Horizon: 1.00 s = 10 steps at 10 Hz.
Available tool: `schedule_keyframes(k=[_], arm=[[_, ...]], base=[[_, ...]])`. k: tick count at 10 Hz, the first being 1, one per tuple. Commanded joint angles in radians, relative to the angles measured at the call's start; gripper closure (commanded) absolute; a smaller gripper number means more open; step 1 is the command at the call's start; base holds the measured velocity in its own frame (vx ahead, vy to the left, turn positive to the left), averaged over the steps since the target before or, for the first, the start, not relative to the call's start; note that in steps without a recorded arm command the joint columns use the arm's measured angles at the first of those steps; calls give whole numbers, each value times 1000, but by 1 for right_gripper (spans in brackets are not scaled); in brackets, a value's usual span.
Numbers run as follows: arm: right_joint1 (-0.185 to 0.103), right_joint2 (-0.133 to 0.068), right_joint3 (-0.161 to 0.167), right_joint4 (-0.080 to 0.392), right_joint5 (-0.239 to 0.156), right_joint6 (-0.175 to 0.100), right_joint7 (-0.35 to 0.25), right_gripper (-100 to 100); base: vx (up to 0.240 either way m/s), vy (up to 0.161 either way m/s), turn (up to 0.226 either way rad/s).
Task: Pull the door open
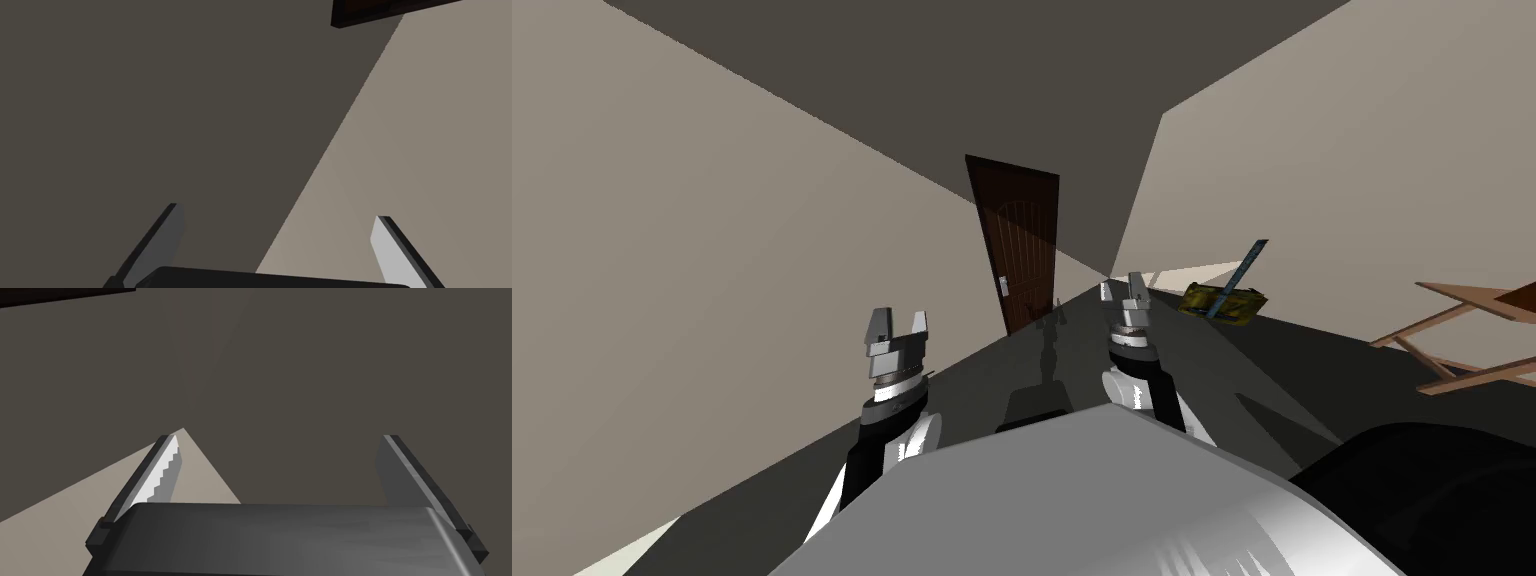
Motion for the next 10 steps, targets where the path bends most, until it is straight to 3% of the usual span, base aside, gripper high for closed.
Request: schedule_keyframes(k=[1, 6, 10], arm=[[-14, -14, 3, 34, 11, 4, 25, -100], [-50, -48, 9, 123, 41, 14, 90, -100], [-89, -84, 17, 220, 74, 25, 161, -100]], base=[[107, -66, 96], [117, 69, 31], [128, 39, 50]])
